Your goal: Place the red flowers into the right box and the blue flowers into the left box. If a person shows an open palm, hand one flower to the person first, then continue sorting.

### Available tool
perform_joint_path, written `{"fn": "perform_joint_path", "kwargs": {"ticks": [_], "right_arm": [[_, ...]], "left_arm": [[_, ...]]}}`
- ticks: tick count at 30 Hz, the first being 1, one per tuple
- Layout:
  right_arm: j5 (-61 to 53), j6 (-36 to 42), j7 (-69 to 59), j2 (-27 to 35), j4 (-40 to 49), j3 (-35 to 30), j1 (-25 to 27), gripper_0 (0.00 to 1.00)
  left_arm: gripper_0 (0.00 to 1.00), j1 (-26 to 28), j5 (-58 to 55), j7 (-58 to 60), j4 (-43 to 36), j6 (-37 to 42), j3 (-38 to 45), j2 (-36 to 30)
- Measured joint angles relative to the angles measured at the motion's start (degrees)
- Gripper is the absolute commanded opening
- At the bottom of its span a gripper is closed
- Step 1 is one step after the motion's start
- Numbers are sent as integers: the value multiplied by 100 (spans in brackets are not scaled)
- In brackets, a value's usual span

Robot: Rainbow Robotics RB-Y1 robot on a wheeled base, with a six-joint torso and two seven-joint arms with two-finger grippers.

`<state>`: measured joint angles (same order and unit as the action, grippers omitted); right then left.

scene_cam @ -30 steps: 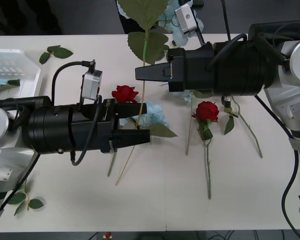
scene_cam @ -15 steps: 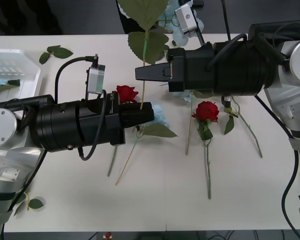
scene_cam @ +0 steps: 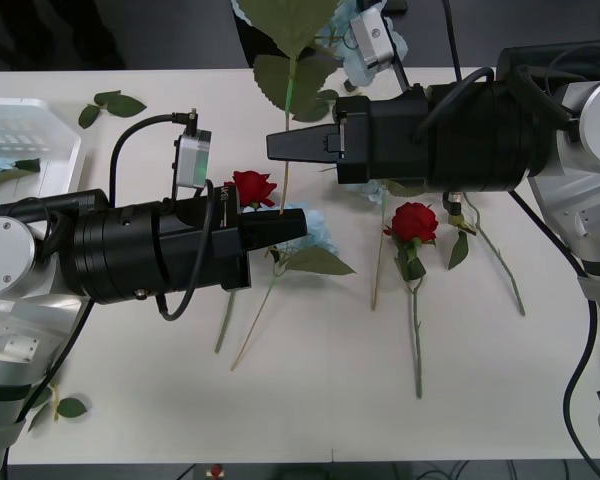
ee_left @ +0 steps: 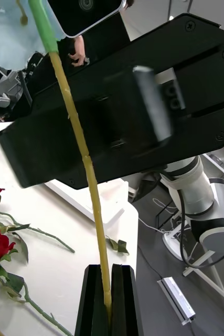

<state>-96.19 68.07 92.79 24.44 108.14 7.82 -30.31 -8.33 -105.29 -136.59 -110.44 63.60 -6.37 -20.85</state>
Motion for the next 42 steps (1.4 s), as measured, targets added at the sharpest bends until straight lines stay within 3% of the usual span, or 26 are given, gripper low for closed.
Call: {"fn": "perform_joint_path", "kwargs": {"ticks": [17,28,34,42], "right_arm": [[0,0,0,0,0,0,0,100],[-23,58,0,109,12,-298,-9,100],[325,861,0,642,96,-944,-13,100],[1605,2303,0,1279,100,-1710,-13,100]], "left_arm": [[0,-9,523,93,-6,-79,45,-16],[0,-15,2209,1852,-426,183,1104,-796],[0,-15,3377,2660,-426,704,2295,-1159],[0,95,4982,2660,-426,894,3319,-1811]]}}
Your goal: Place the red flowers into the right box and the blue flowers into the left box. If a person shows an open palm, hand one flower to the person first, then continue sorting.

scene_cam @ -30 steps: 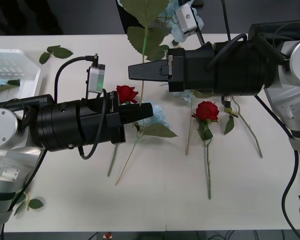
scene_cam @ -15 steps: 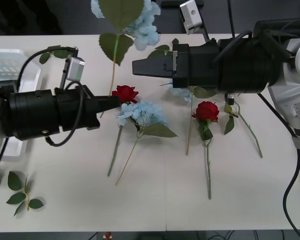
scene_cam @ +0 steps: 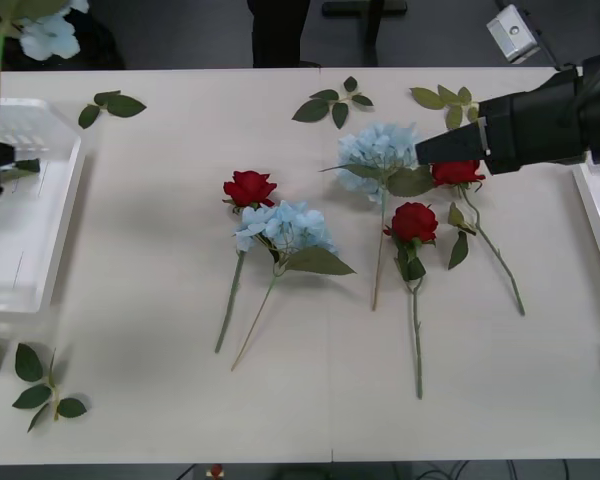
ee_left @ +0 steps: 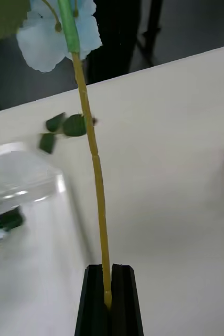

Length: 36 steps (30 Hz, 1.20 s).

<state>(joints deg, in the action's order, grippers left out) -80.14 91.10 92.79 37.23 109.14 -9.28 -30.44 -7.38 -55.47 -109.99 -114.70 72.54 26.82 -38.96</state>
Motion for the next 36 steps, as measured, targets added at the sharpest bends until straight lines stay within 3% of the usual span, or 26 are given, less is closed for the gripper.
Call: {"fn": "perform_joint_path", "kwargs": {"ticks": [6,14,31,32,33,34,36], "right_arm": [[1054,526,-1,167,-251,6,-2,100],[2466,880,-2,181,-953,196,-4,100],[3391,-755,-5,185,-2465,1366,-7,100],[3407,-829,-5,185,-2539,1406,-7,100],[3429,-892,-5,185,-2598,1440,-7,100],[3458,-957,-5,185,-2650,1470,-7,100],[3515,-1077,-5,185,-2748,1516,-7,100]], "left_arm": [[0,590,786,0,6,-190,459,-456],[0,1478,852,-1,608,-1074,871,-516],[0,805,892,-41,2691,-2200,-148,-515],[4,787,874,-43,2751,-2238,-187,-515],[26,783,825,-44,2804,-2271,-218,-515],[37,783,752,-45,2847,-2298,-241,-515],[47,783,667,-48,2888,-2308,-269,-515]]}}
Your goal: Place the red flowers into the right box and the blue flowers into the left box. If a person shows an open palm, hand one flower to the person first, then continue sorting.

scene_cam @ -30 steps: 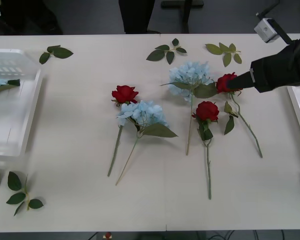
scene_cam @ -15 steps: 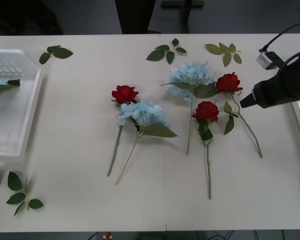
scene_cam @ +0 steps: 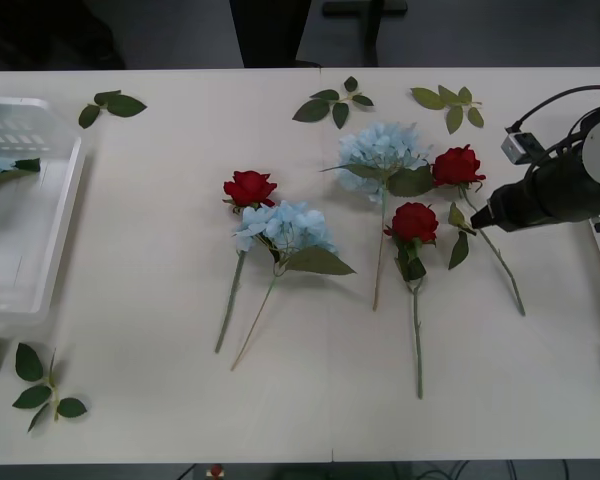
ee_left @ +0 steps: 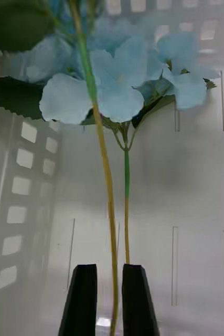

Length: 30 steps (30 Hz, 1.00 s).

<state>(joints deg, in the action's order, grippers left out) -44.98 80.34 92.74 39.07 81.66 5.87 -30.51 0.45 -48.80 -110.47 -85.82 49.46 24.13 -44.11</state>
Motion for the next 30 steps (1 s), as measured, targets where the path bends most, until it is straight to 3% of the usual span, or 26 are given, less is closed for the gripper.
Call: {"fn": "perform_joint_path", "kwargs": {"ticks": [3,9,15,18,22,24,30], "right_arm": [[84,-188,0,0,-138,79,0,100],[229,-725,0,0,-528,452,-74,100],[405,-944,0,-157,-1101,595,-312,100],[489,-1076,0,-332,-1277,511,-375,100],[588,-1087,0,-452,-1292,504,-379,100],[617,-1128,0,-451,-1292,606,-379,100],[628,-1429,0,-450,-1425,935,-379,100]], "left_arm": [[67,0,-98,-21,3,0,-4,0],[82,1,-626,-173,3,67,-3,0],[86,1,-1306,-302,-300,1085,235,0],[86,1,-1388,-302,-914,1731,546,0],[93,-32,-1470,-286,-1752,2272,725,-3],[100,-163,-1643,-90,-1971,2511,665,-3],[100,-813,-1679,1557,-2339,2504,-281,-3]]}}
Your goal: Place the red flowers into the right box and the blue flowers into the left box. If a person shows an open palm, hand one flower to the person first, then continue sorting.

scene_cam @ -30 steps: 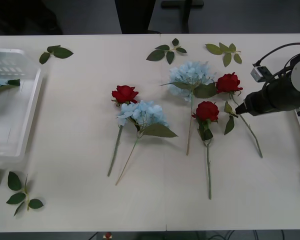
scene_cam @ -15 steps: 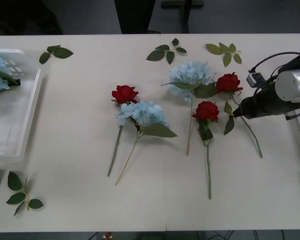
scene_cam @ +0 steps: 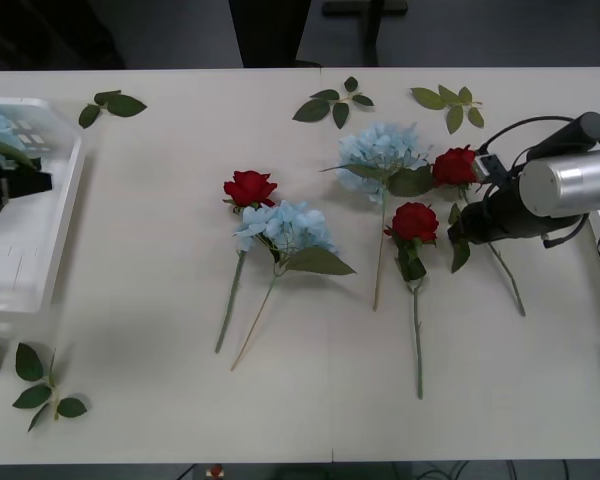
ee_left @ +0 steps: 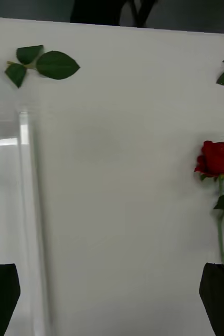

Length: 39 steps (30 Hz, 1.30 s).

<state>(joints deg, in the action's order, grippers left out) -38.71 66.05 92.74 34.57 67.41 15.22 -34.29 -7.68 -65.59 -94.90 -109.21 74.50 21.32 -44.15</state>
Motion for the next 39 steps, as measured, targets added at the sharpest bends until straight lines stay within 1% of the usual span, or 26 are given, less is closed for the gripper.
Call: {"fn": "perform_joint_path", "kwargs": {"ticks": [5,9,10,11,12,15,17,18,19,22,27,33,36,39], "right_arm": [[3,-8,0,0,-173,-33,0,100],[11,-86,0,-1,-240,-38,0,100],[12,-84,0,-1,-240,-37,0,84],[13,-83,0,-1,-241,-35,0,79],[14,-83,0,-1,-241,-33,0,66],[20,-95,0,-1,-244,-31,0,38],[25,-178,0,-1,-259,-22,0,10],[25,-236,0,-1,-272,-8,0,3],[26,-269,0,-1,-281,12,-2,0],[26,-270,0,-1,-282,78,-29,0],[26,-268,0,-1,-283,116,-73,0],[13,-227,0,0,-274,98,-73,0],[-18,75,0,6,-165,-35,-73,0],[-82,530,0,75,145,-314,-71,0]], "left_arm": [[100,-382,372,38,-187,-442,-1105,87],[100,-456,987,44,-306,-702,-1648,558],[100,-456,1206,44,-313,-753,-1764,730],[100,-456,1449,46,-316,-796,-1872,886],[100,-456,1729,50,-316,-823,-1993,1045],[100,-456,2362,94,-314,-834,-2343,1406],[100,-460,2834,256,-306,-834,-2573,1601],[100,-474,3100,438,-287,-834,-2691,1702],[100,-510,3383,683,-228,-834,-2804,1801],[100,-757,3857,1322,115,-833,-3065,2085],[100,-1326,4631,1341,798,-833,-3286,2567],[100,-1725,5164,1342,1311,-833,-3303,2908],[100,-1873,5402,1343,1564,-833,-3307,2972],[100,-2053,5669,1344,1919,-871,-3399,3002]]}}
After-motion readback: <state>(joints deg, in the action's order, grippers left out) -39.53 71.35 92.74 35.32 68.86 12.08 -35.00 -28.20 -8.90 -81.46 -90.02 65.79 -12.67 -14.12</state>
